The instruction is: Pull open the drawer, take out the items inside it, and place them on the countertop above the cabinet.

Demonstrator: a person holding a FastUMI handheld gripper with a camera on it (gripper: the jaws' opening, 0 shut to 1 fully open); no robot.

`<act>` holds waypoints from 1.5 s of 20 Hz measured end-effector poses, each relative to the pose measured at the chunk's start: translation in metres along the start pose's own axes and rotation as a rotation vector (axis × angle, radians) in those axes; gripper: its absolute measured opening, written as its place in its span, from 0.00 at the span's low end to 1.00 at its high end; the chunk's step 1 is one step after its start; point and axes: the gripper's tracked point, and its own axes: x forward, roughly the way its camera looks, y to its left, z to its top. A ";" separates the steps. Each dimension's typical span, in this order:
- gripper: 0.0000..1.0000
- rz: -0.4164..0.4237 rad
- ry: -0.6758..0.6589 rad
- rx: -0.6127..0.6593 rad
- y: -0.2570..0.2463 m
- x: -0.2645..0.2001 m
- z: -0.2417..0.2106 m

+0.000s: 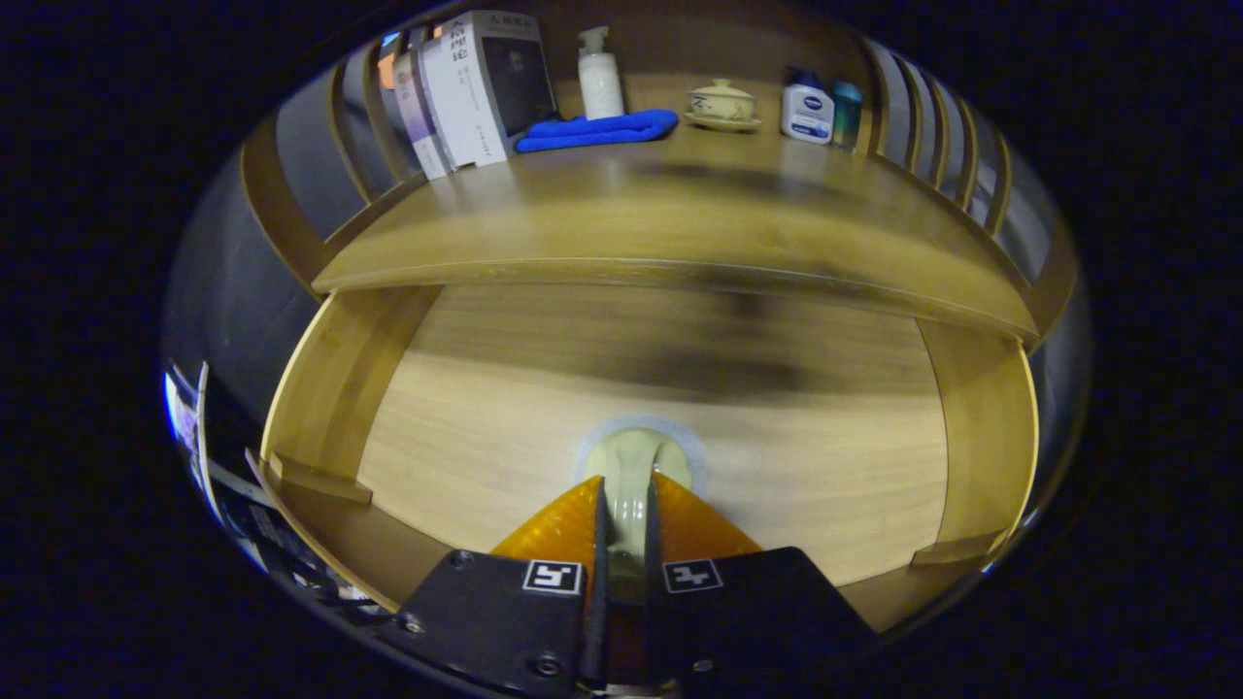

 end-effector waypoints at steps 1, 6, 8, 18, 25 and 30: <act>0.17 0.002 -0.010 -0.006 0.001 0.000 0.001; 0.13 -0.005 -0.027 -0.051 0.000 -0.007 0.007; 0.13 -0.015 -0.038 -0.071 0.000 -0.013 0.012; 0.13 -0.023 -0.083 -0.093 -0.004 -0.051 0.038; 0.13 -0.032 -0.109 -0.115 -0.004 -0.077 0.049; 0.13 -0.024 -0.147 -0.118 0.002 -0.097 0.065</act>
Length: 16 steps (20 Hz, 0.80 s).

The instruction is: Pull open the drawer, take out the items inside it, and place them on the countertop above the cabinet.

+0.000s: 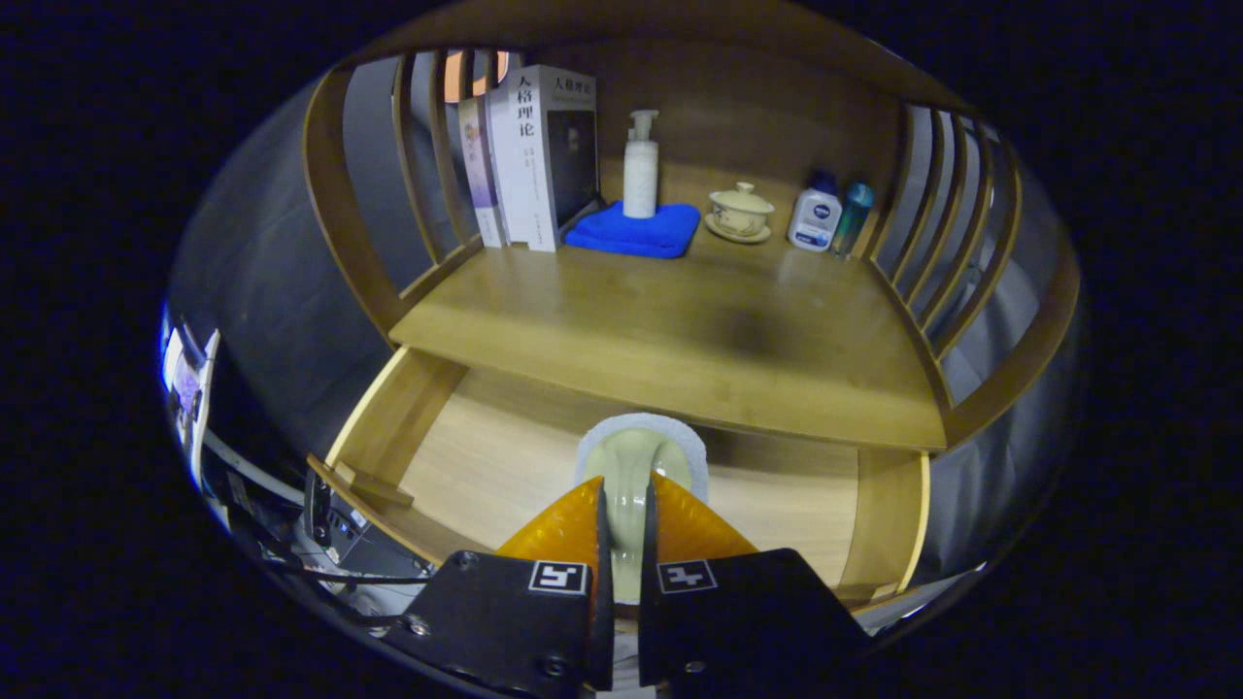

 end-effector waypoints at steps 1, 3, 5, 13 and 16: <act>0.13 -0.001 -0.011 0.004 -0.001 -0.003 0.006; 0.13 0.001 -0.041 0.032 -0.005 -0.006 0.023; 0.13 0.015 -0.068 0.084 -0.009 -0.008 0.042; 0.13 -0.026 -0.084 0.163 -0.035 0.022 0.103; 0.13 -0.010 -0.081 0.223 -0.037 0.042 0.121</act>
